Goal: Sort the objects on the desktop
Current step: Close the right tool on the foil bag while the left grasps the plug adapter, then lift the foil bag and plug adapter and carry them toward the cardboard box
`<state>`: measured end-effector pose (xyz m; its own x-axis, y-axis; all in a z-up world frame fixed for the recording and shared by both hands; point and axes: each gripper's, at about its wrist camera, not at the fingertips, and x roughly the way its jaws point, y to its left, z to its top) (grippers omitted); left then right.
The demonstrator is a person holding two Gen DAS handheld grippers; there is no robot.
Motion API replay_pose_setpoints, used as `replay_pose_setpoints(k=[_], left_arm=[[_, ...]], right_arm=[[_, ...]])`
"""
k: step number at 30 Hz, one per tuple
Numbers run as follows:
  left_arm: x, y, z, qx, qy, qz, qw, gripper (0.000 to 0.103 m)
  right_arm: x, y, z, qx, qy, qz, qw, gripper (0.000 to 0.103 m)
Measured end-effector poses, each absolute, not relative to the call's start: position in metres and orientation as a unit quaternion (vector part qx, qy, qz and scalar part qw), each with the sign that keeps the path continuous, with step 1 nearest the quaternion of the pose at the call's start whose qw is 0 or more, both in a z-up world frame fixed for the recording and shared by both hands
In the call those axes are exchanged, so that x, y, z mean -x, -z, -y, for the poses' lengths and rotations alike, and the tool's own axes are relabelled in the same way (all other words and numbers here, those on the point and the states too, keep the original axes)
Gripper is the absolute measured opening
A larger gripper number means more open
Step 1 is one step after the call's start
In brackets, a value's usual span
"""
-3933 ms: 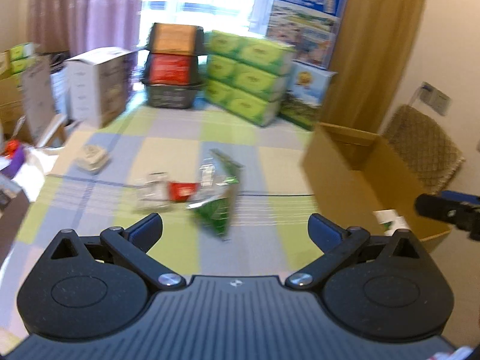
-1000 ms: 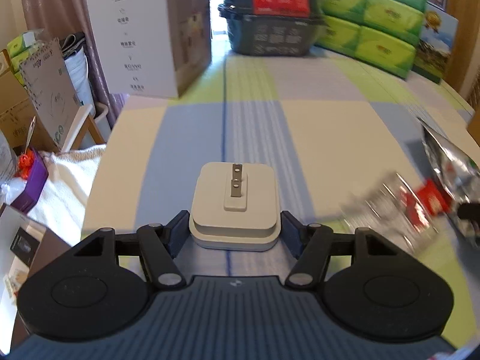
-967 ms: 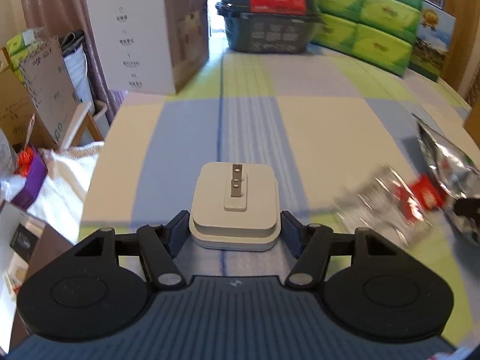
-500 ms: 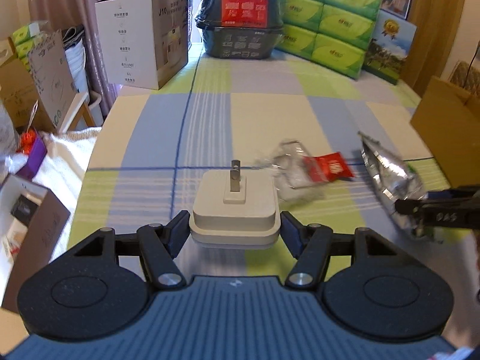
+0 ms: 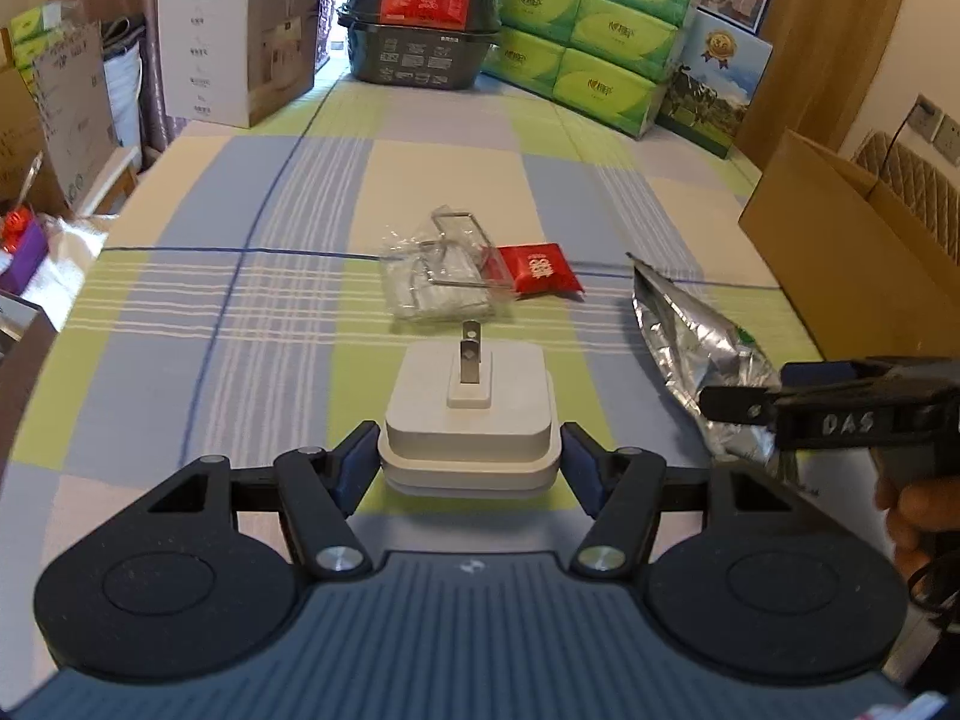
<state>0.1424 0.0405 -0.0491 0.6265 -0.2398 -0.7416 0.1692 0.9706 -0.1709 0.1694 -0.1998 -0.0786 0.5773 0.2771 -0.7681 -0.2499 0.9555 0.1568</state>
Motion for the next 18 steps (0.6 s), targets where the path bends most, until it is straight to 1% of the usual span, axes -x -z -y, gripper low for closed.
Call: replay_pose_setpoints(k=[6,8,9,10,11,13,16,18], left_arm=[[-0.153,0.051,-0.03,0.021,0.112,-0.406,0.907,0.06],[-0.154,0.051,-0.029,0.022,0.117,-0.407,0.906,0.06],[-0.154,0.051,-0.029,0.021,0.118,-0.407,0.906,0.06],[-0.155,0.052,-0.028,0.02,0.119,-0.407,0.905,0.06],[-0.155,0.052,-0.028,0.019,0.119,-0.408,0.905,0.06],[-0.155,0.052,-0.027,0.02,0.12,-0.409,0.905,0.06],[-0.156,0.054,-0.023,0.017,0.123,-0.411,0.903,0.06],[-0.156,0.055,-0.02,0.016,0.124,-0.412,0.903,0.06]], right_arm=[[-0.186,0.094,0.181,0.038,-0.165,-0.44,0.882,0.095],[-0.192,0.102,0.178,0.048,-0.153,-0.455,0.876,0.093],[-0.193,0.106,0.177,0.05,-0.142,-0.463,0.873,0.087],[-0.192,0.105,0.176,0.056,-0.137,-0.458,0.877,0.078],[-0.192,0.104,0.175,0.06,-0.14,-0.454,0.878,0.074],[-0.19,0.102,0.176,0.058,-0.135,-0.452,0.88,0.06],[-0.189,0.099,0.179,0.05,-0.127,-0.45,0.883,0.05],[-0.189,0.097,0.183,0.036,-0.126,-0.446,0.885,0.047]])
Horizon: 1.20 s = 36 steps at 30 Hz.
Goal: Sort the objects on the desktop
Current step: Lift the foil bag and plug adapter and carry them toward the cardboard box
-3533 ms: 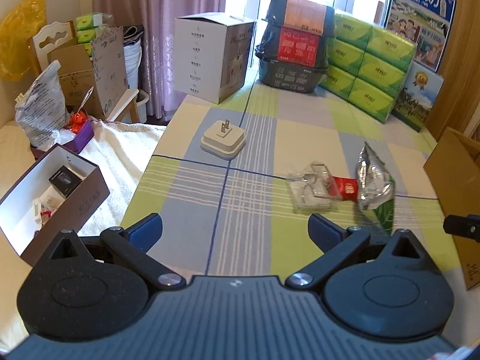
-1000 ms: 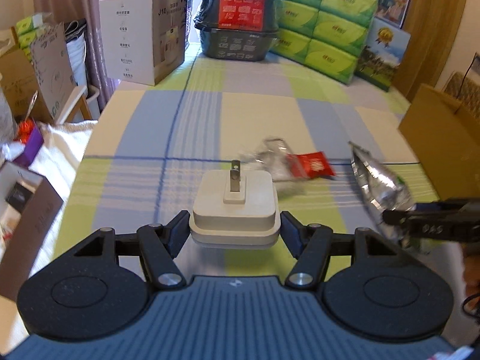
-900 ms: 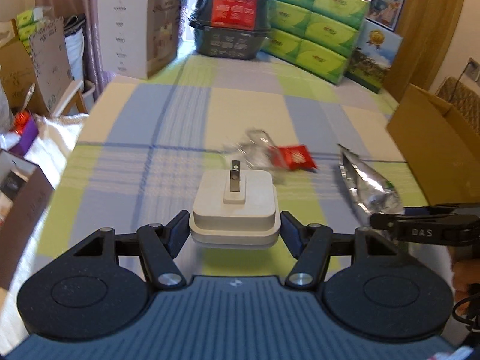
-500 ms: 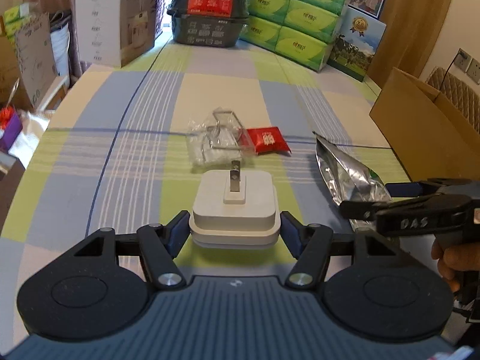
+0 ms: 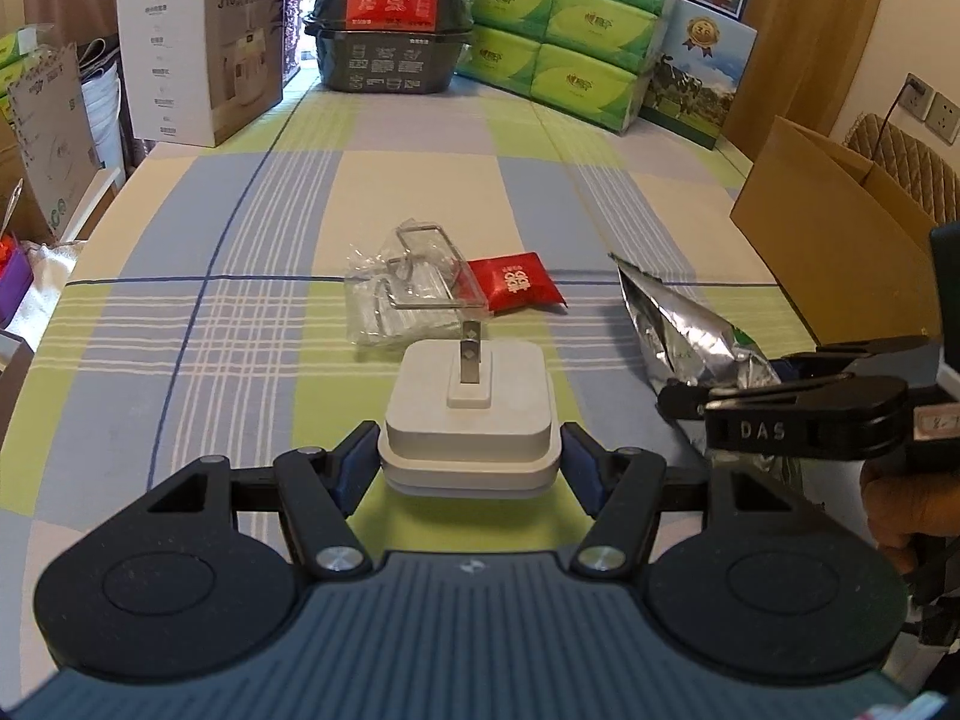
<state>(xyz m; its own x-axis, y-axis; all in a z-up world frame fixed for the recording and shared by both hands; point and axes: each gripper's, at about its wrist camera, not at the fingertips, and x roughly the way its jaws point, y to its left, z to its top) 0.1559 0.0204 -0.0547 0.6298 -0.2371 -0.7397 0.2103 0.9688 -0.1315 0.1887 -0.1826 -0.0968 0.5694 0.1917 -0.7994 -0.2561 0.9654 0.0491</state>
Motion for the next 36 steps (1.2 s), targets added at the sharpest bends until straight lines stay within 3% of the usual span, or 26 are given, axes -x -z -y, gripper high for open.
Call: replay_pose_setpoints(k=[15,36], left_arm=[[-0.14,0.036,0.001,0.019,0.141,-0.383,0.913,0.06],[-0.043,0.019,0.03,0.026,0.126,-0.382,0.915,0.06]], right_arm=[[-0.156,0.061,0.205,-0.043,-0.112,-0.406,0.906,0.046],[-0.051,0.026,0.228,-0.088,-0.109,-0.384,0.912,0.046]])
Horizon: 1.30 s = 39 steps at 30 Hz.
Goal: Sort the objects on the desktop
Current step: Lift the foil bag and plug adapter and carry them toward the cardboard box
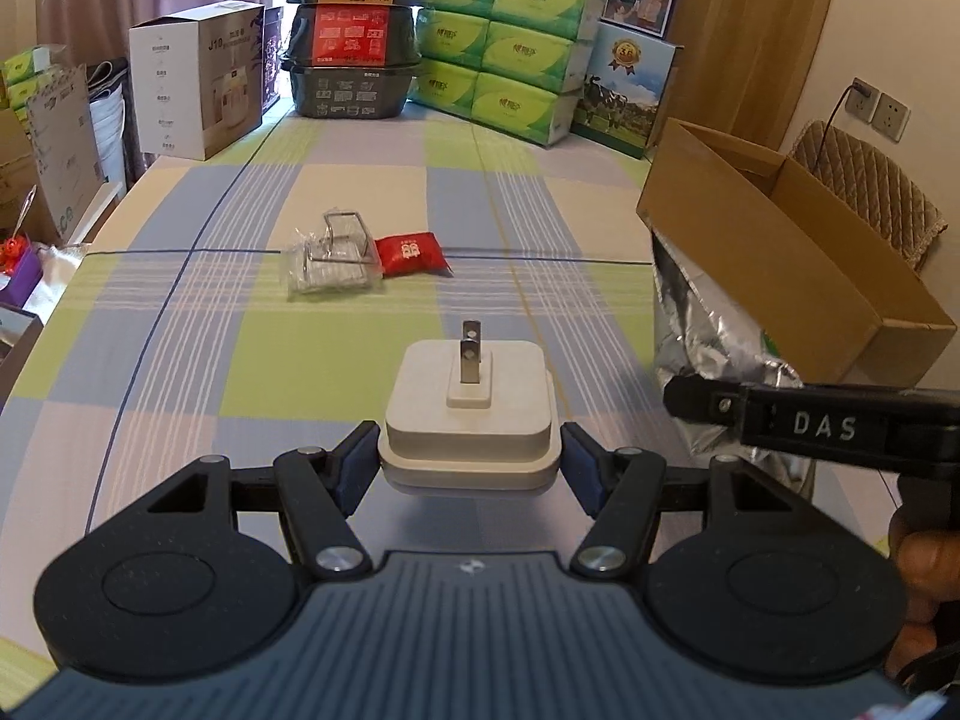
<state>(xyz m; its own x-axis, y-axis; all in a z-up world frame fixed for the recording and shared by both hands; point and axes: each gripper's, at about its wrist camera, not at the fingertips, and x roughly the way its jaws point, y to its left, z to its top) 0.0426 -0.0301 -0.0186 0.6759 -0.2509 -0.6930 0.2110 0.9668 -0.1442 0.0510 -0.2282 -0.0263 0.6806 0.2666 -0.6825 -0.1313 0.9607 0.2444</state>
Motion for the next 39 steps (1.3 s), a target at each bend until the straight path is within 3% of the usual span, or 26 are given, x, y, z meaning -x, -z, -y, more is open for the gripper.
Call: replay_pose_setpoints(k=[14,39], left_arm=[[0.003,-0.013,0.063,0.043,0.144,-0.357,0.922,0.06],[0.006,-0.069,0.223,0.003,0.286,-0.313,0.906,0.06]], right_arm=[[0.002,-0.014,0.262,-0.077,-0.09,-0.353,0.928,0.046],[0.037,-0.078,0.42,-0.114,0.039,-0.284,0.951,0.046]])
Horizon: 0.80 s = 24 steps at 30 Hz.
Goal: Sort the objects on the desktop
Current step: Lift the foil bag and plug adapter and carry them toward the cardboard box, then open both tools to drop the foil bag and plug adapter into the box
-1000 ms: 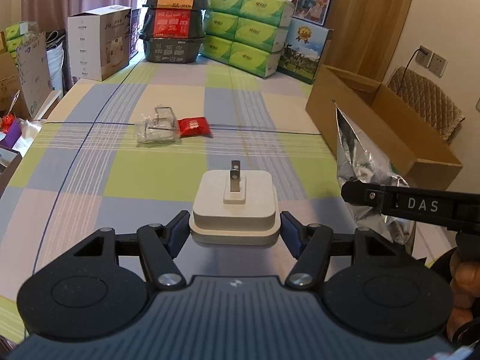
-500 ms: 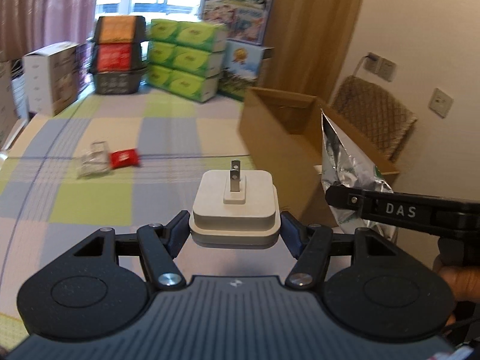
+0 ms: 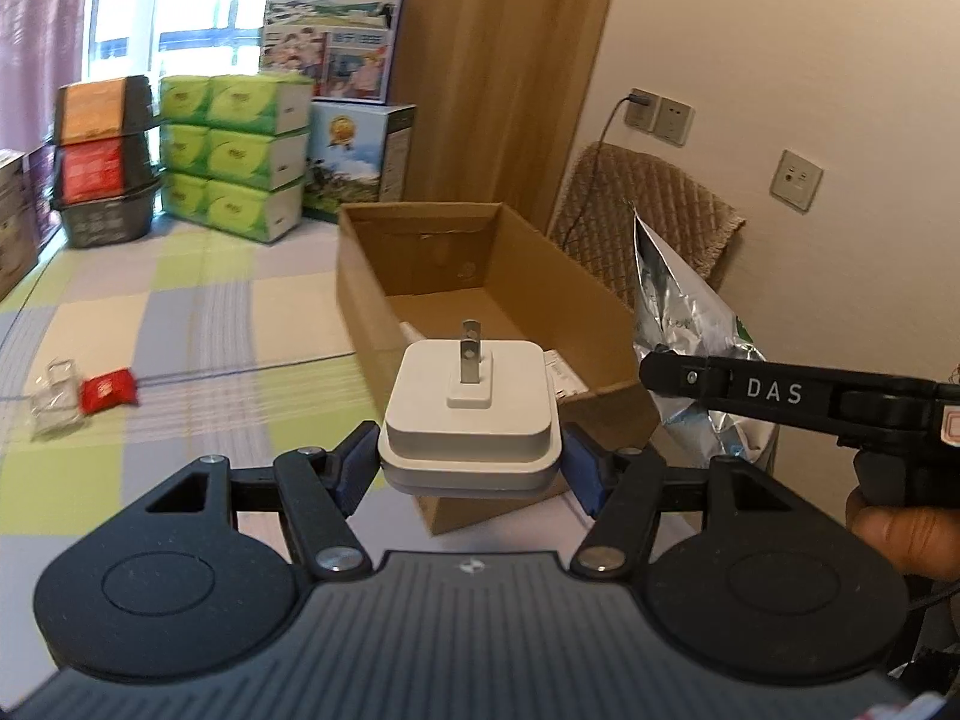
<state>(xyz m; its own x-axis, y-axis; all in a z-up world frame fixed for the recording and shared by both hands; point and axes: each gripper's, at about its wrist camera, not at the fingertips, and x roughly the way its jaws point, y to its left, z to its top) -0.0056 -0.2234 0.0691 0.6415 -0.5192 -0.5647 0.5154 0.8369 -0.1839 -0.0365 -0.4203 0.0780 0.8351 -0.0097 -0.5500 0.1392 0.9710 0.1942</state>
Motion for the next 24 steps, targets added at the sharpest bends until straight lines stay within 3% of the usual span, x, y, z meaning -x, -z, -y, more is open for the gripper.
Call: replay_pose_setpoints(k=[24], left_arm=[[-0.091,-0.054,0.294,-0.02,0.299,-0.322,0.898,0.061]], right_arm=[[-0.035,-0.068,0.481,-0.109,0.071,-0.302,0.944,0.046]])
